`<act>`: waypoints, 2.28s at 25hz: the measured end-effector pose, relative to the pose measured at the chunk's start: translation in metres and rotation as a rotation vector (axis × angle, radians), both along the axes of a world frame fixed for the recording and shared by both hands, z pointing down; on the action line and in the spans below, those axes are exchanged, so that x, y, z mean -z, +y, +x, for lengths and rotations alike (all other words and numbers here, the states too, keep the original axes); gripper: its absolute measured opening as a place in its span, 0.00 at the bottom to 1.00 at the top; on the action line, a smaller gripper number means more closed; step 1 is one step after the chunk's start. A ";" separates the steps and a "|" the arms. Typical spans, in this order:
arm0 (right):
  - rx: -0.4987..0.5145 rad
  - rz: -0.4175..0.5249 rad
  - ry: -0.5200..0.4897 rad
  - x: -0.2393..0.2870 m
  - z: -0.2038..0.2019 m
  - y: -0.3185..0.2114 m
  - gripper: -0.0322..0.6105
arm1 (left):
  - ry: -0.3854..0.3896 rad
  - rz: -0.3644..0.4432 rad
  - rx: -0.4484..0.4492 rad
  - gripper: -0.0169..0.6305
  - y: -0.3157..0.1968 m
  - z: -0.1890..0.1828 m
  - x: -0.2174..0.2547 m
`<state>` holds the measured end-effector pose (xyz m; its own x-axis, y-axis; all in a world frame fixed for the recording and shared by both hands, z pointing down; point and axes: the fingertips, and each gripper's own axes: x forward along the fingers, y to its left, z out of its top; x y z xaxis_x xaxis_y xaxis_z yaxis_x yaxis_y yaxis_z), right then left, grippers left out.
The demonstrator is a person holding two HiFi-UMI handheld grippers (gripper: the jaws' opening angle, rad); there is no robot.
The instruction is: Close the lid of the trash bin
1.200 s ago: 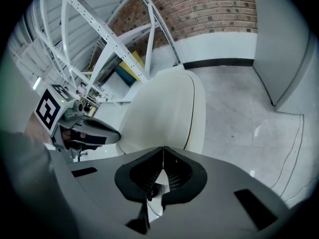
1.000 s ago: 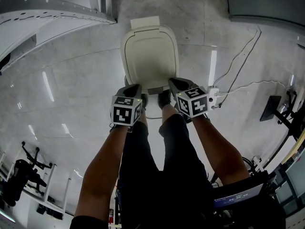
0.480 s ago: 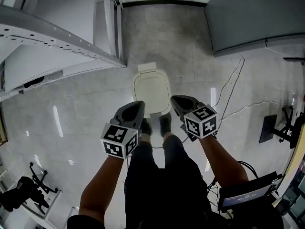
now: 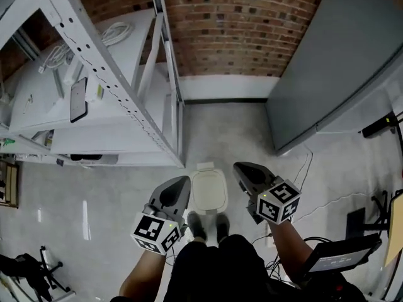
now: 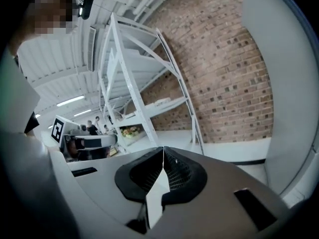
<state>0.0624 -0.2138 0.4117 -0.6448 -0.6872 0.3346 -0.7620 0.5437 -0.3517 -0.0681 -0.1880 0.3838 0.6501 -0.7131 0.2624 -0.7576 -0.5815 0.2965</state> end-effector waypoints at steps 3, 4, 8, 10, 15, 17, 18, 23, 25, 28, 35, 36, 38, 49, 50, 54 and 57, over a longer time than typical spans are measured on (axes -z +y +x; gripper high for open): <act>-0.005 0.111 0.000 0.053 0.002 -0.006 0.06 | 0.056 0.061 0.014 0.01 -0.002 -0.005 0.041; -0.007 0.132 -0.001 0.067 0.003 -0.003 0.06 | 0.086 0.057 -0.011 0.01 0.003 -0.003 0.051; -0.005 0.184 -0.012 0.100 0.005 0.007 0.06 | 0.086 0.058 -0.060 0.01 0.018 0.004 0.066; 0.002 0.198 -0.023 0.109 0.002 0.008 0.06 | 0.079 0.079 -0.037 0.01 0.019 -0.001 0.074; 0.048 0.243 -0.038 0.130 -0.007 0.017 0.06 | 0.089 0.136 0.036 0.01 0.026 -0.014 0.097; 0.062 0.255 -0.040 0.136 -0.007 0.023 0.06 | 0.103 0.139 0.064 0.01 0.032 -0.016 0.101; 0.069 0.261 -0.041 0.139 -0.006 0.025 0.06 | 0.107 0.143 0.072 0.01 0.035 -0.016 0.103; 0.098 0.273 -0.074 0.143 -0.001 0.037 0.06 | 0.067 0.143 0.095 0.01 0.056 -0.011 0.108; 0.127 0.275 -0.084 0.142 0.000 0.045 0.06 | 0.057 0.135 0.118 0.01 0.065 -0.009 0.110; 0.156 0.283 -0.080 0.139 0.000 0.058 0.06 | 0.018 0.156 0.134 0.01 0.082 -0.006 0.115; 0.136 0.329 -0.058 0.150 -0.013 0.112 0.06 | 0.025 0.166 0.137 0.01 0.143 -0.024 0.112; 0.129 0.335 -0.054 0.152 -0.016 0.123 0.06 | 0.029 0.170 0.136 0.01 0.155 -0.029 0.112; 0.112 0.345 -0.049 0.156 -0.023 0.146 0.06 | 0.046 0.181 0.134 0.01 0.179 -0.040 0.112; -0.003 0.339 -0.021 0.162 -0.070 0.306 0.06 | 0.134 0.184 0.080 0.01 0.322 -0.106 0.118; -0.001 0.341 -0.013 0.164 -0.070 0.320 0.06 | 0.135 0.186 0.074 0.01 0.333 -0.106 0.120; 0.013 0.347 0.009 0.170 -0.062 0.366 0.06 | 0.115 0.218 0.065 0.01 0.373 -0.097 0.127; 0.022 0.364 0.007 0.176 -0.056 0.391 0.06 | 0.120 0.230 0.088 0.01 0.398 -0.095 0.131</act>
<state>0.0065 0.1769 0.2352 -0.6594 -0.7480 0.0754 -0.7504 0.6488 -0.1265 -0.1632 0.2097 0.2528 0.5993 -0.8004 0.0118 -0.7758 -0.5772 0.2549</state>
